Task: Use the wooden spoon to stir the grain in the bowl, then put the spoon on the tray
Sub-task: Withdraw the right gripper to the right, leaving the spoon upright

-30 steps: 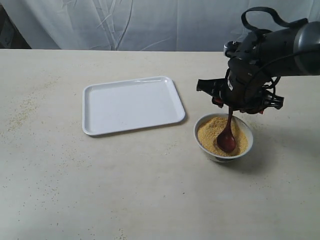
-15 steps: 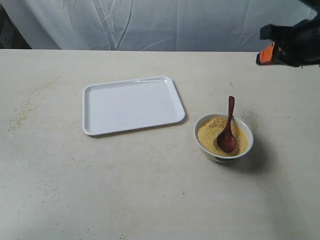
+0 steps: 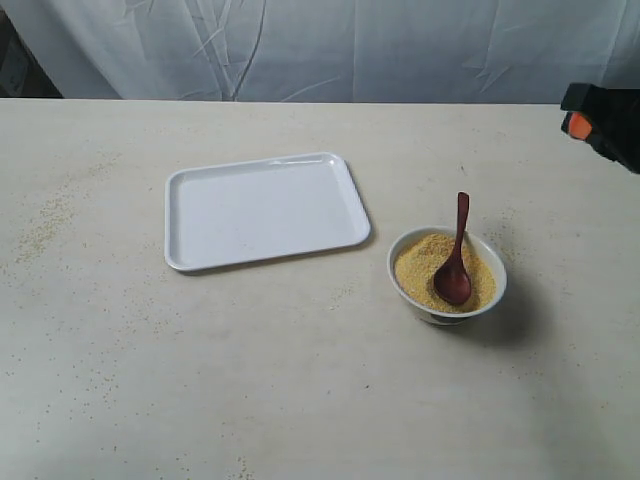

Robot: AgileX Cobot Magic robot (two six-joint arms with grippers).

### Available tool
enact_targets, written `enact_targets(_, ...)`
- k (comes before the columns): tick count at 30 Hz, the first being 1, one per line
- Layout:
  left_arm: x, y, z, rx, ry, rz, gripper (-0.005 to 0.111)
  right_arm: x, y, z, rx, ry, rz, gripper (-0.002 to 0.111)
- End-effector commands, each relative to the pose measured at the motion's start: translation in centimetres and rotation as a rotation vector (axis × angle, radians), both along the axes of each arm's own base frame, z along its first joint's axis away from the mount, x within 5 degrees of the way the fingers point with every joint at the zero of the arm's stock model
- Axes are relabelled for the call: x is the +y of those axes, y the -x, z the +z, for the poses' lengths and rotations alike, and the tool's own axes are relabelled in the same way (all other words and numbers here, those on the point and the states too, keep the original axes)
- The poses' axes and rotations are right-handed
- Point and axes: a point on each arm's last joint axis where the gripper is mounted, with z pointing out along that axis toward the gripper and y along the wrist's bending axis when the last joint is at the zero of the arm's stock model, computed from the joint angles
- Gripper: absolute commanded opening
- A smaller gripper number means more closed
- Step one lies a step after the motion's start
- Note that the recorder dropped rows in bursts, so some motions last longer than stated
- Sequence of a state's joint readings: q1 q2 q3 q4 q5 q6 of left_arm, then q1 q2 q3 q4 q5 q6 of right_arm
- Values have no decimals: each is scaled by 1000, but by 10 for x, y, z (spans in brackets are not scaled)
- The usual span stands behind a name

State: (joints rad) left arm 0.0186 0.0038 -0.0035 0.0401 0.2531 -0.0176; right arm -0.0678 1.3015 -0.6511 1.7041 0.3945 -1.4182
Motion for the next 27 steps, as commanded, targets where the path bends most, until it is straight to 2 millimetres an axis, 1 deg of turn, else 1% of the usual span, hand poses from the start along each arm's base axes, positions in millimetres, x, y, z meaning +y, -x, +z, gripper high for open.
enact_targets(1,0,0,0,-14,-2,4,0,11,-1,1,157,103,250,-1)
enact_targets(2,0,0,0,-14,-2,4,0,8,-1,-2,275,154,287,-1)
enact_targets(3,0,0,0,-14,-2,4,0,3,-4,-3,398,205,280,-1)
enact_targets(4,0,0,0,-14,-2,4,0,-5,-9,-2,501,245,225,-1)
enact_targets(6,0,0,0,-14,-2,4,0,-18,-19,1,589,289,79,-1)
enact_targets(8,0,0,0,-14,-2,4,0,-22,-26,9,512,291,-8,-1)
enact_targets(9,0,0,0,-14,-2,4,0,-22,-27,15,410,251,-60,-1)
enact_targets(11,0,0,0,-14,-2,4,0,-18,-22,22,234,183,-142,-1)
enact_targets(12,0,0,0,-14,-2,4,0,-13,-13,27,115,165,-180,-1)
enact_targets(14,0,0,0,-14,-2,4,0,-11,4,25,-66,185,-255,-1)
enact_targets(15,0,0,0,-14,-2,4,0,-9,16,20,-159,203,-295,-1)
enact_targets(16,0,0,0,-14,-2,4,0,-10,24,17,-211,190,-330,-1)
enact_targets(17,0,0,0,-14,-2,4,0,-10,31,12,-242,151,-372,-1)
enact_targets(18,0,0,0,-14,-2,4,0,-13,38,2,-252,71,-436,-1)
enact_targets(21,0,0,0,-14,-2,4,0,-16,47,-19,-209,-102,-528,-1)
enact_targets(22,0,0,0,-14,-2,4,0,-16,48,-24,-211,-126,-532,-1)
enact_targets(24,0,0,0,-14,-2,4,0,-11,47,-32,-243,-178,-487,-1)
enact_targets(25,0,0,0,-14,-2,4,0,-4,42,-41,-224,-261,-446,-1)
enact_targets(26,0,0,0,-14,-2,4,0,-3,38,-46,-194,-291,-440,-1)
enact_targets(27,0,0,0,-14,-2,4,0,0,30,-55,-137,-303,-397,-1)
